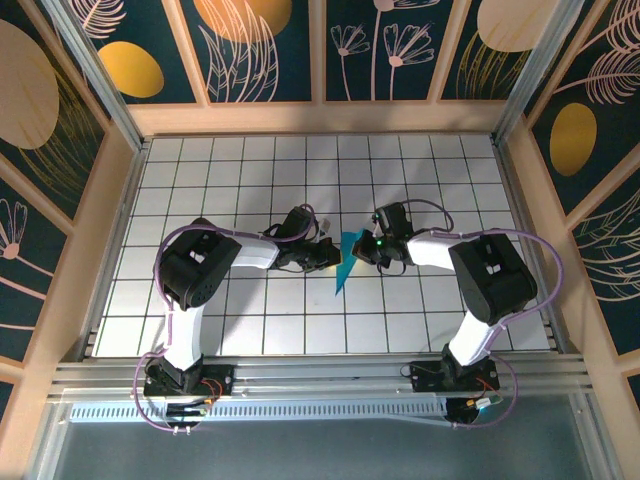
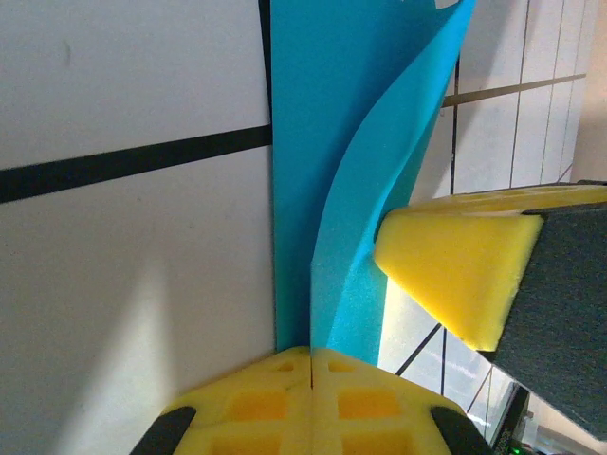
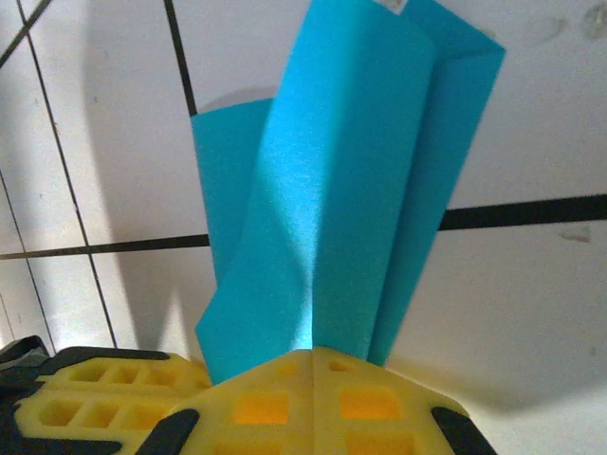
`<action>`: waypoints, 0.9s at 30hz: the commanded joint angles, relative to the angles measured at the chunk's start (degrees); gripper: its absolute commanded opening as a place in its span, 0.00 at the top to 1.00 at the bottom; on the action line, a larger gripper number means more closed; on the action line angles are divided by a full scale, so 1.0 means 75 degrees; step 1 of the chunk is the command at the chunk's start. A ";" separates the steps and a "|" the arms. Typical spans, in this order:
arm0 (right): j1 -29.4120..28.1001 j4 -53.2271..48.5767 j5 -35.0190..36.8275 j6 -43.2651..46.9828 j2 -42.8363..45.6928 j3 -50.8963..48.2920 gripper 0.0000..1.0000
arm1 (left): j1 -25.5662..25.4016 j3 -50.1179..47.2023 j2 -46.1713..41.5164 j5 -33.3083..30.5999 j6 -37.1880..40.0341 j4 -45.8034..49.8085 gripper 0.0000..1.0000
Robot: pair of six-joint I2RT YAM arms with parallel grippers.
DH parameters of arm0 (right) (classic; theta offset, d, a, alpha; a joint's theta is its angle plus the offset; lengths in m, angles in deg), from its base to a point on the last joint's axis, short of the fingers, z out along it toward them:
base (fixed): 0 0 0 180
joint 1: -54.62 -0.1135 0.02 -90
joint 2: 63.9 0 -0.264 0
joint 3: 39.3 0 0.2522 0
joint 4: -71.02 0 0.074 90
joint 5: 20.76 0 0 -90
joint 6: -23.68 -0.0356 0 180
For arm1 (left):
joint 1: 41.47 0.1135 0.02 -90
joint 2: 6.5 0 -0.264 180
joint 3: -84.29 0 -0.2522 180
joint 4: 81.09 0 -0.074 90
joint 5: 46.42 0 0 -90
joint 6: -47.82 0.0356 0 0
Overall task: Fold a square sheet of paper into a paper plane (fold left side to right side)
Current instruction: Fold the wing for the fifth time at the center of the table.
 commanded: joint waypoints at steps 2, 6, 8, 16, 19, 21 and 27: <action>-0.0074 -0.0030 0.0104 -0.0074 -0.0091 -0.0169 1.00 | -0.0196 0.0130 0.0510 -0.0433 0.0250 0.0187 0.99; -0.0070 -0.0011 0.0121 -0.0084 -0.0095 -0.0207 1.00 | -0.0216 0.0166 0.0550 -0.0406 0.0261 0.0207 0.99; -0.0079 -0.0009 0.0150 -0.0084 -0.0107 -0.0229 1.00 | -0.0231 0.0185 0.0561 -0.0405 0.0262 0.0219 0.99; -0.0065 -0.0099 0.0290 -0.0002 -0.0211 -0.0581 1.00 | -0.0222 0.0101 0.0334 -0.0577 0.0272 0.0219 0.92; -0.0053 -0.0210 0.0431 0.0098 -0.0209 -0.0779 1.00 | -0.0221 0.0121 0.0097 -0.0730 0.0334 0.0350 0.87; -0.0049 -0.0185 0.0449 0.0136 -0.0192 -0.0945 1.00 | -0.0186 0.0151 -0.0110 -0.0856 0.0356 0.0467 0.84; -0.0041 0.0006 0.0461 0.0108 -0.0141 -0.1250 1.00 | -0.0032 0.0077 -0.0903 -0.1142 0.0465 0.0879 0.77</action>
